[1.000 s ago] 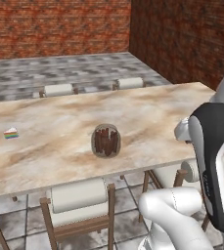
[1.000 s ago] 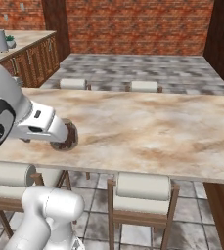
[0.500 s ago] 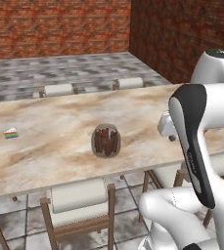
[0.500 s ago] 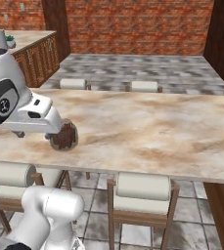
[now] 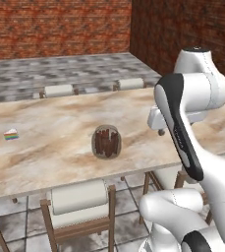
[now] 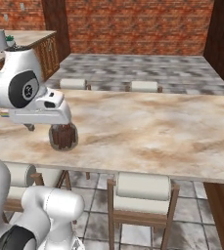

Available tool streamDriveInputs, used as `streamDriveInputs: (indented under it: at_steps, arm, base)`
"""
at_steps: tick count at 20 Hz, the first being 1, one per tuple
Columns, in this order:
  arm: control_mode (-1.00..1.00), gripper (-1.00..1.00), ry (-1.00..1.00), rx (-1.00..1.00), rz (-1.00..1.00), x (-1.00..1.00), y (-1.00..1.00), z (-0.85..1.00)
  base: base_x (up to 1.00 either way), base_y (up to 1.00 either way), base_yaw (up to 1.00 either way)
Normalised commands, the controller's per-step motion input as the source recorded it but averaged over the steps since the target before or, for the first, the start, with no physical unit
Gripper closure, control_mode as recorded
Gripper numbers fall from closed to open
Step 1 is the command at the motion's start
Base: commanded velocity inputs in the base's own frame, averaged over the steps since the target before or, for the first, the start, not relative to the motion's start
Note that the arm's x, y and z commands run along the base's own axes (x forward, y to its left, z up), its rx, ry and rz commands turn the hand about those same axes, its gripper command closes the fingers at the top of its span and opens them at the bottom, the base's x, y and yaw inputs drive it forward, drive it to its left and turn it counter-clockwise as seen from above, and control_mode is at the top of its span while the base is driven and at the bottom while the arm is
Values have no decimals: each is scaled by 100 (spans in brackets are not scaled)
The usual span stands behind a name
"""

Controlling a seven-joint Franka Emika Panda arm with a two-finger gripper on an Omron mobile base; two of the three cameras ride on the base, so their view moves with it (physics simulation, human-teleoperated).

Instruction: Pick the jar and jar from the dining table and place them in the open cabinet. Close the cabinet after placing the objects.

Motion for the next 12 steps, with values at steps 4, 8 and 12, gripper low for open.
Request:
streamDriveInputs:
  at_steps: [4,8,12]
  arm:
    - [-100,-100,2,0,7,30,3,-28]
    - [-100,-100,0,0,8,18,2,-17]
    - [-100,-100,0,0,8,19,0,-7]
  base:
    - [0,0,0]
    - [0,0,0]
    - [0,0,0]
